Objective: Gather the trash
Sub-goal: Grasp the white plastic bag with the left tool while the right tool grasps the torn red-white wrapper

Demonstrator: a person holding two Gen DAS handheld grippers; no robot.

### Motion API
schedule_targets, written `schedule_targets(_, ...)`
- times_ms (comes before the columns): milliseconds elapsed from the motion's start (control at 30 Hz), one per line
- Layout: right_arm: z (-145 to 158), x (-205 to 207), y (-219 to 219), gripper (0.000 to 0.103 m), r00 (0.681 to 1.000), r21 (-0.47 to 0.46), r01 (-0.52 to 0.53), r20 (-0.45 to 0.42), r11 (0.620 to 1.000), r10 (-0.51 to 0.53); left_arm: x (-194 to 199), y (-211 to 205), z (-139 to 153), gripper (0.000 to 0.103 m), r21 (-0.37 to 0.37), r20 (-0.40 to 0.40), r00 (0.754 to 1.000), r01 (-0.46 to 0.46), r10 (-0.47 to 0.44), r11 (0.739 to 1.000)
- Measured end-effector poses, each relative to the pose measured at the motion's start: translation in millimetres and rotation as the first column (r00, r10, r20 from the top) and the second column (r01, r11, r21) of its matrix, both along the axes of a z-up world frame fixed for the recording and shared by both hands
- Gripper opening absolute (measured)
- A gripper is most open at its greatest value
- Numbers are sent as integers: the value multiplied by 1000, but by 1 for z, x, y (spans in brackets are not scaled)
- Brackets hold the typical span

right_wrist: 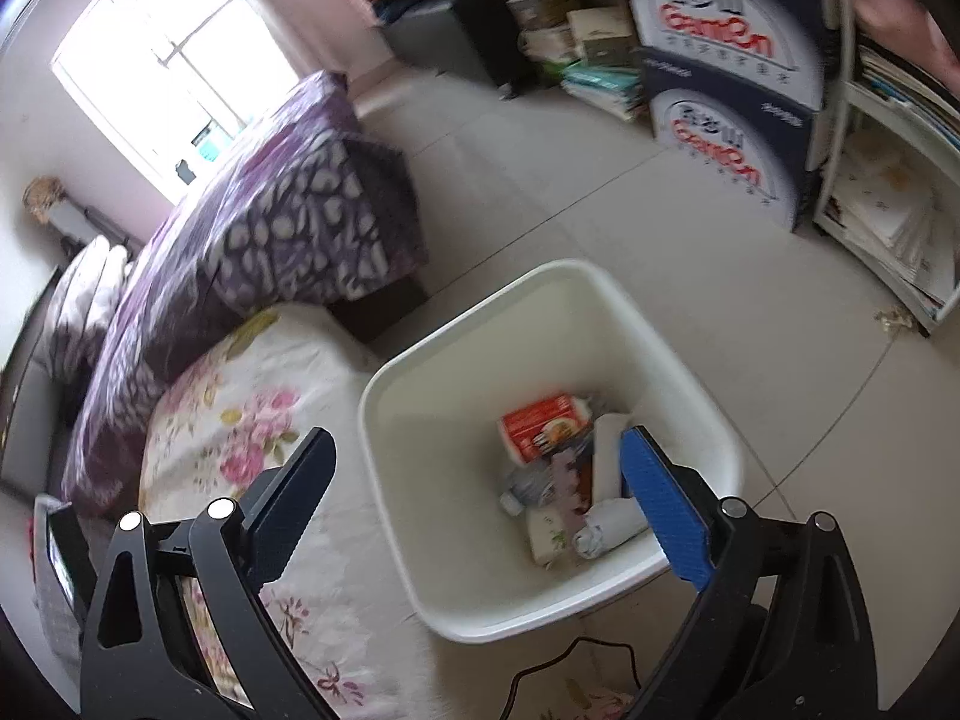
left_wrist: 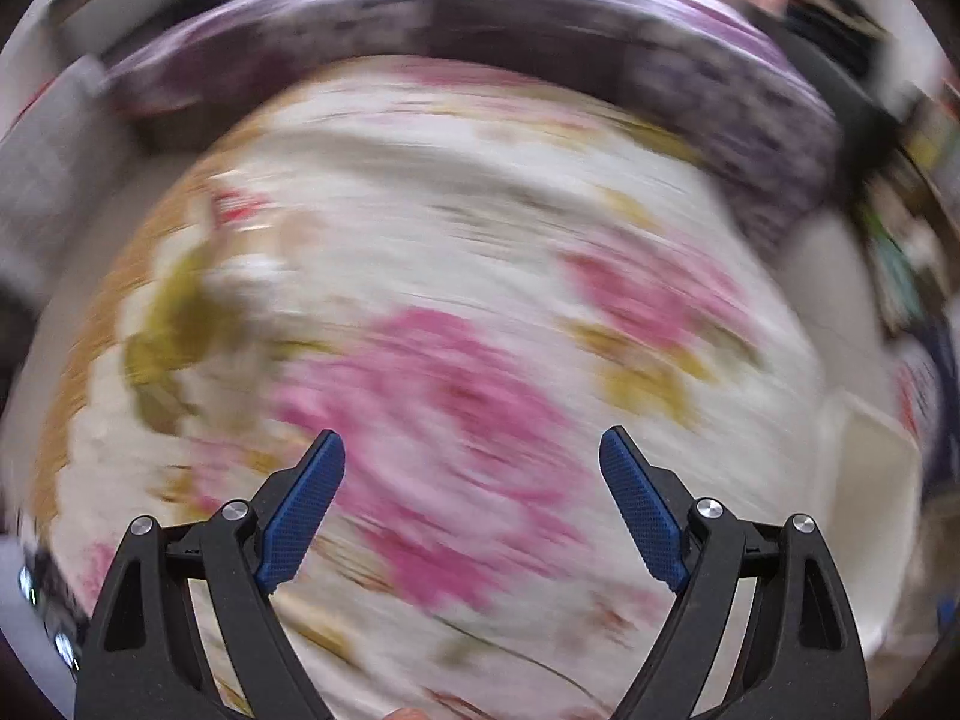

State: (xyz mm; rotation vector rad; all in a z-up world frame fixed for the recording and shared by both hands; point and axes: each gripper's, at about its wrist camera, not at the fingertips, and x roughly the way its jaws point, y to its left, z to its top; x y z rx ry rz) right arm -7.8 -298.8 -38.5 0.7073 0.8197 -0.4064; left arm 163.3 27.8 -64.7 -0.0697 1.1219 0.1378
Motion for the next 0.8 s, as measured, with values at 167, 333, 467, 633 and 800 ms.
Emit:
schedule_targets(167, -4, 18, 24, 92, 999, -18, -49, -16, 999, 49, 29, 71, -15, 87, 23, -13, 976, -215, 215, 976)
schedule_targets(333, -4, 35, 52, 92, 994, -54, -113, -10, 992, 113, 54, 96, -32, 87, -2, -42, 965, -258, 258, 966)
schedule_targets(467, -5, 48, 78, 92, 984, -104, -179, -4, 978, 179, 63, 100, -36, 69, -9, -12, 970, -243, 243, 970)
schedule_targets(633, -5, 66, 111, 92, 960, -184, -277, -16, 943, 279, 53, 115, -43, 22, -76, -59, 979, -200, 196, 977)
schedule_targets(800, -4, 95, 155, 92, 899, -175, -431, 8, 885, 439, 17, 136, -25, 17, -209, -113, 982, -175, 154, 962)
